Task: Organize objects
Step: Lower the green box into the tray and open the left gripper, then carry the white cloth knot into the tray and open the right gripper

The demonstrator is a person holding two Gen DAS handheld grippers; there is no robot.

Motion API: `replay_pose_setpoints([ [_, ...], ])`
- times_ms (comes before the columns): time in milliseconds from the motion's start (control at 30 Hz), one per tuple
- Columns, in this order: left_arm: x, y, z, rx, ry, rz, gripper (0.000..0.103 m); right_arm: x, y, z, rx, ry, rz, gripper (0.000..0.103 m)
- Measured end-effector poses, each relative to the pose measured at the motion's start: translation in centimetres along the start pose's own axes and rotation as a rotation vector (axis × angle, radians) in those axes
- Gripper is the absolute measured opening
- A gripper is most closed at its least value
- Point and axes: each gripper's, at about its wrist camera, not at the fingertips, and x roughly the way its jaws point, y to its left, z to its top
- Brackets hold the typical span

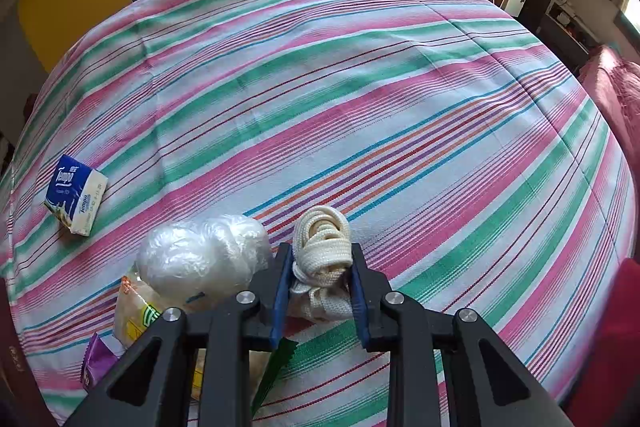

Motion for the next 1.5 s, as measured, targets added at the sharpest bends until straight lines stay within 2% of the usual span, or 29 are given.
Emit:
replay_pose_setpoints([
  [67, -1.7, -0.3, -0.7, 0.034, -0.034, 0.012, 0.051, 0.0, 0.1, 0.0, -0.006, -0.002, -0.005, 0.027],
  [233, -8.0, -1.4, -4.0, 0.14, -0.186, 0.023, 0.051, -0.1, 0.4, -0.1, -0.026, -0.008, -0.021, 0.027],
  [367, -12.4, -1.5, -7.2, 0.192, -0.285, 0.006, 0.051, -0.1, 0.5, -0.1, -0.04, -0.014, -0.032, 0.027],
  [500, -15.6, -1.2, -9.8, 0.21, -0.35, 0.02, 0.051, -0.2, 0.6, -0.1, -0.045, -0.018, -0.038, 0.026],
  [800, -18.5, 0.7, -13.4, 0.199, -0.378, 0.053, 0.051, -0.4, 0.2, 0.0, -0.015, -0.027, -0.02, 0.025],
  [900, -18.9, 1.3, -13.9, 0.195, -0.379, 0.057, 0.051, -1.2, 0.1, 0.1, -0.006, -0.069, -0.012, 0.025],
  [1067, -19.0, 2.2, -14.5, 0.178, -0.386, 0.063, 0.051, -3.5, 0.9, -0.2, -0.019, -0.132, 0.072, 0.025],
  [1167, -19.1, 2.8, -14.7, 0.171, -0.382, 0.056, 0.051, -5.1, 2.8, -0.7, -0.078, -0.157, 0.116, 0.025],
  [1333, -19.2, 3.5, -14.9, 0.153, -0.38, 0.041, 0.051, -7.9, 7.7, -2.8, -0.195, -0.144, 0.237, 0.025],
  [1500, -19.0, 5.1, -14.9, 0.11, -0.359, -0.01, 0.051, -11.8, 15.8, -7.2, -0.425, -0.127, 0.38, 0.025],
])
